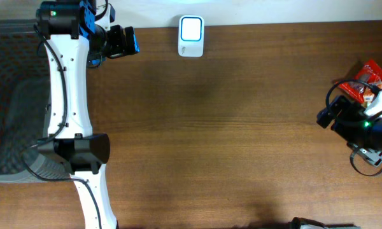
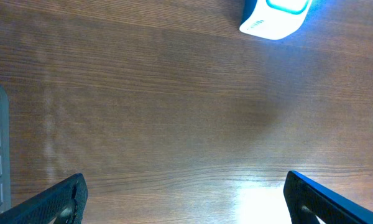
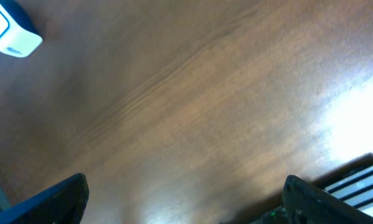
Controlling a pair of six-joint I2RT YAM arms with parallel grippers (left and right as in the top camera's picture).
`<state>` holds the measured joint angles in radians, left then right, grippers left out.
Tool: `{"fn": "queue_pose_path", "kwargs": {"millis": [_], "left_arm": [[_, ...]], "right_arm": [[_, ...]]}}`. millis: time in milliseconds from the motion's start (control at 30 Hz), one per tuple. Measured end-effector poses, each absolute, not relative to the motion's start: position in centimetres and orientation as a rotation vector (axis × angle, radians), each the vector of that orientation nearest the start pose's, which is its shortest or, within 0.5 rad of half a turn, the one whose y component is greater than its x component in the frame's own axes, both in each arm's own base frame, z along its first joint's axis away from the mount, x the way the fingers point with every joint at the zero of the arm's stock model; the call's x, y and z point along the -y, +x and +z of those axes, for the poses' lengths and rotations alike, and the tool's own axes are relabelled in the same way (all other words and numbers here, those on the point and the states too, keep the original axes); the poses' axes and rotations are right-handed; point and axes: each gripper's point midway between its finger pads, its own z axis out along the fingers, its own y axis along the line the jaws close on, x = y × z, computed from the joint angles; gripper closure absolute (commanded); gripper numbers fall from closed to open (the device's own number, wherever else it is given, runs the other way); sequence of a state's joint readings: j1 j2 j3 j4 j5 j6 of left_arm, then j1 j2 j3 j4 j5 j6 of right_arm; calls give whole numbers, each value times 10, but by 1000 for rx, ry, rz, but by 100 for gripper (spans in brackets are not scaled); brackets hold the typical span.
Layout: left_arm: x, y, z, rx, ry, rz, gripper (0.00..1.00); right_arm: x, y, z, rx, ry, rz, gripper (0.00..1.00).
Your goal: Scan the item barcode
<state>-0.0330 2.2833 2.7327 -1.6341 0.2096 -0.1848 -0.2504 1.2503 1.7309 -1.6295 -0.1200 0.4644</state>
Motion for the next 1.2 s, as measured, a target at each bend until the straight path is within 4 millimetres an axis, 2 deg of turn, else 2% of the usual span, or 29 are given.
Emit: {"fn": "queue_pose_path", "kwargs": {"millis": [67, 100, 133, 167, 233, 267, 333, 367, 433, 567, 600, 633, 700, 767, 833, 1200], "left_arm": [[52, 477, 249, -2756, -153, -347, 1], [52, 477, 249, -2758, -153, -347, 1], [52, 478, 250, -2753, -152, -347, 1], [51, 477, 249, -2756, -152, -347, 1], [52, 478, 250, -2752, -152, -347, 1], [51, 477, 250, -2755, -153, -347, 1], [52, 478, 250, -2753, -152, -347, 1], [51, 477, 249, -2757, -152, -347, 1], [52, 477, 250, -2756, -153, -347, 1], [51, 477, 250, -2756, -153, -347, 1], [51, 477, 249, -2756, -153, -347, 1], [52, 477, 249, -2757, -153, -347, 1], [52, 477, 249, -2756, -152, -347, 1], [51, 477, 249, -2756, -153, -347, 1], [52, 477, 249, -2757, -153, -347, 1], [52, 477, 249, -2757, -153, -347, 1]], "right_arm": [[41, 248, 298, -2476, 909, 230, 1], [38, 256, 291, -2438, 868, 241, 1], [26, 264, 287, -2339, 762, 273, 1], [11, 254, 285, -2245, 656, 313, 1], [-6, 215, 262, -2180, 563, 352, 1], [-3, 195, 244, -2129, 556, 328, 1], [3, 183, 241, -1980, 507, 299, 1], [3, 184, 244, -1898, 447, 288, 1], [0, 193, 233, -1787, 306, 248, 1], [-6, 228, 224, -1582, 177, 225, 1], [-9, 233, 212, -1587, 150, 220, 1], [-9, 238, 214, -1536, 138, 219, 1], [-8, 245, 197, -1511, 137, 212, 1], [-7, 247, 181, -1551, 146, 204, 1], [-6, 246, 158, -1643, 163, 189, 1], [-5, 246, 158, -1643, 159, 183, 1]]}}
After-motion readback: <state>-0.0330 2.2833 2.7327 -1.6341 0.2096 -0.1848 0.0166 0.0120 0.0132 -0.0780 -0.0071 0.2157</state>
